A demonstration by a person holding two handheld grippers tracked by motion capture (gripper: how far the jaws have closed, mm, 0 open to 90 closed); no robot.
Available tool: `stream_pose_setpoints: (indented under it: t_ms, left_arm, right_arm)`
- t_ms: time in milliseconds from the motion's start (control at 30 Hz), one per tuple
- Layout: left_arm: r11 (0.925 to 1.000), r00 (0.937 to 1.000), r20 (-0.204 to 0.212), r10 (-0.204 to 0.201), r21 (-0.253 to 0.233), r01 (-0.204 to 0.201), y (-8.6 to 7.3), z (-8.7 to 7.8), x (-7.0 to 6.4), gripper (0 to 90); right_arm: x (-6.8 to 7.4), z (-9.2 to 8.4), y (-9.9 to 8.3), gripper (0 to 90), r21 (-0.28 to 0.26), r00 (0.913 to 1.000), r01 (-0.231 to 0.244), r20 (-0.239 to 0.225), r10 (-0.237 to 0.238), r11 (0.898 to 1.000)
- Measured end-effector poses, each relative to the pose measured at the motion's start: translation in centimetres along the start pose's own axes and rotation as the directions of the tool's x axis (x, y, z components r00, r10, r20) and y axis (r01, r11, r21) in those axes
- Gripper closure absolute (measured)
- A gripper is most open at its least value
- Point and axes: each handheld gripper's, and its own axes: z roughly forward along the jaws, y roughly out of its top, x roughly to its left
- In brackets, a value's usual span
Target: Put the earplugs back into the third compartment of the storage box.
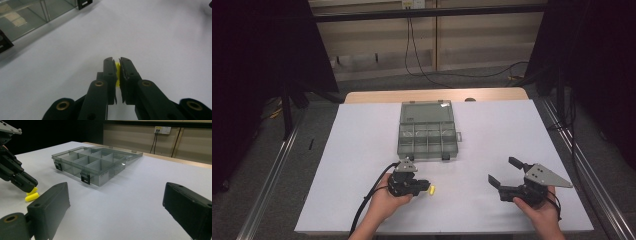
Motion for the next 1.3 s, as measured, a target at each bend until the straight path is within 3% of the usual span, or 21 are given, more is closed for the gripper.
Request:
stream_pose_setpoints:
  t_ms: [300,533,900,1300]
  left_arm:
    - [0.9988,0.9992,-0.021,-0.035,-0.037,0.034,0.6,-0.6,0.7,83.8]
    - [0.9953,0.9982,-0.025,-0.055,-0.081,0.053,2.0,-1.1,1.5,83.5]
    - [0.9952,0.9963,-0.069,-0.051,-0.087,0.045,5.2,-1.5,2.5,83.2]
    - [0.9949,0.9933,-0.101,-0.054,-0.091,0.045,7.3,-1.2,3.5,82.9]
  right_arm:
    - [0.1,0.0,0.1,6.3,-0.005,0.9999,0.008,-0.011,-0.008,1.000]
    - [-0.1,-0.2,0.0,6.3,-0.013,0.9999,-0.011,-0.002,0.011,1.000]
    - [0.0,-0.3,0.1,6.3,-0.018,1.0000,-0.006,-0.005,0.006,1.000]
    - [-0.1,-0.3,0.1,6.3,-0.019,1.0000,-0.006,-0.005,0.006,1.000]
